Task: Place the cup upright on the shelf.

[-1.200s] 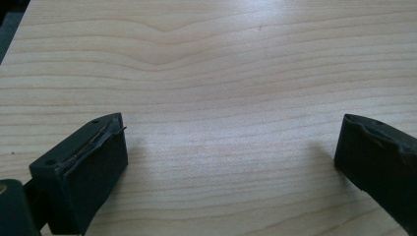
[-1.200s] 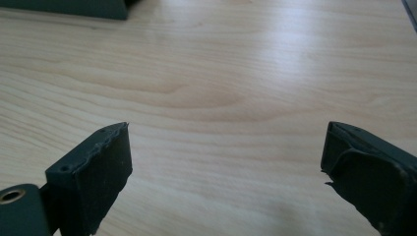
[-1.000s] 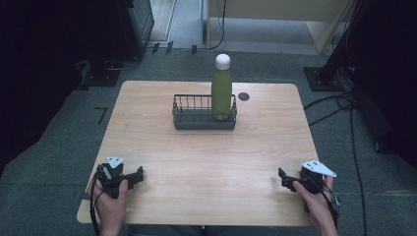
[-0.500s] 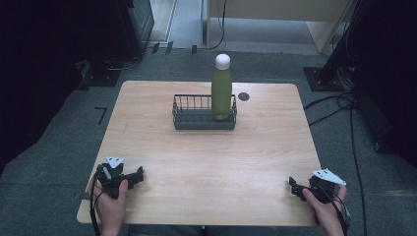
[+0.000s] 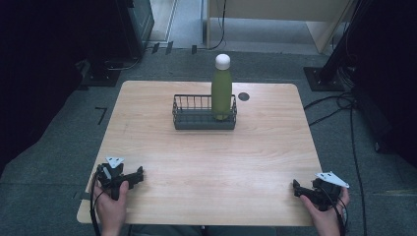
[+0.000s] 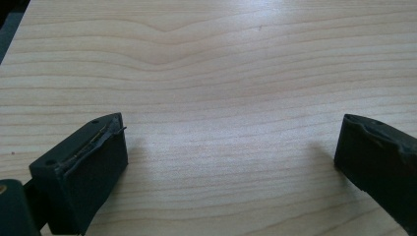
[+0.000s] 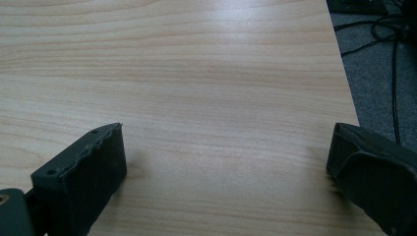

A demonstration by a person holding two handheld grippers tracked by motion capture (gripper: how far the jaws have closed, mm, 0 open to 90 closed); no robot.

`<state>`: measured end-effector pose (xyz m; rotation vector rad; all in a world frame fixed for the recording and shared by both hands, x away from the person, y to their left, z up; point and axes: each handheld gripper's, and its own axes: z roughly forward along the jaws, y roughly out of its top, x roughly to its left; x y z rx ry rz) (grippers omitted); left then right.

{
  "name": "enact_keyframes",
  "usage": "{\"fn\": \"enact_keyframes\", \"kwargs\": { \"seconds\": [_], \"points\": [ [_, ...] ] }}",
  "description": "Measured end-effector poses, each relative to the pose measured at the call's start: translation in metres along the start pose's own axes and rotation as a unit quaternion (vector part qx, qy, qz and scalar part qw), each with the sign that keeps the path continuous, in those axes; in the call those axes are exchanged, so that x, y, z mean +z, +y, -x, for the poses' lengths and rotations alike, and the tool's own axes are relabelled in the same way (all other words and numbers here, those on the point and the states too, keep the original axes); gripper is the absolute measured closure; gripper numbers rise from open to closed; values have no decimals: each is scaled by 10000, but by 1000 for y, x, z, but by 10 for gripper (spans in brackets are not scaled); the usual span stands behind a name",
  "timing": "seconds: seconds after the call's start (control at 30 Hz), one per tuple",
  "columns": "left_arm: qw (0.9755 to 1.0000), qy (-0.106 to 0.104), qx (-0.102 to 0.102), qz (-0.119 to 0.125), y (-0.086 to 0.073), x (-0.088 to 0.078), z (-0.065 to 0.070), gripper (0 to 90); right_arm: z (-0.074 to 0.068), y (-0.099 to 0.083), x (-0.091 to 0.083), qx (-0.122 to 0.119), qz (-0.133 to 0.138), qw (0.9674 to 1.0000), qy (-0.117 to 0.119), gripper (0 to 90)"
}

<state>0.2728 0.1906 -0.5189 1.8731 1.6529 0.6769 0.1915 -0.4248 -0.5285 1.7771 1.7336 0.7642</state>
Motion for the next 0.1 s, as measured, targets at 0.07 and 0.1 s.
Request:
{"fn": "enact_keyframes", "kwargs": {
  "seconds": [0.07, 0.1],
  "points": [
    [10000, 1, 3, -1, 0, 0, 0, 0, 0, 0, 0, 2, 0, 10000, -1, 12],
    [10000, 0, 2, -1, 0, 0, 0, 0, 0, 0, 0, 4, -1, 10000, -2, 12]
  ]
}}
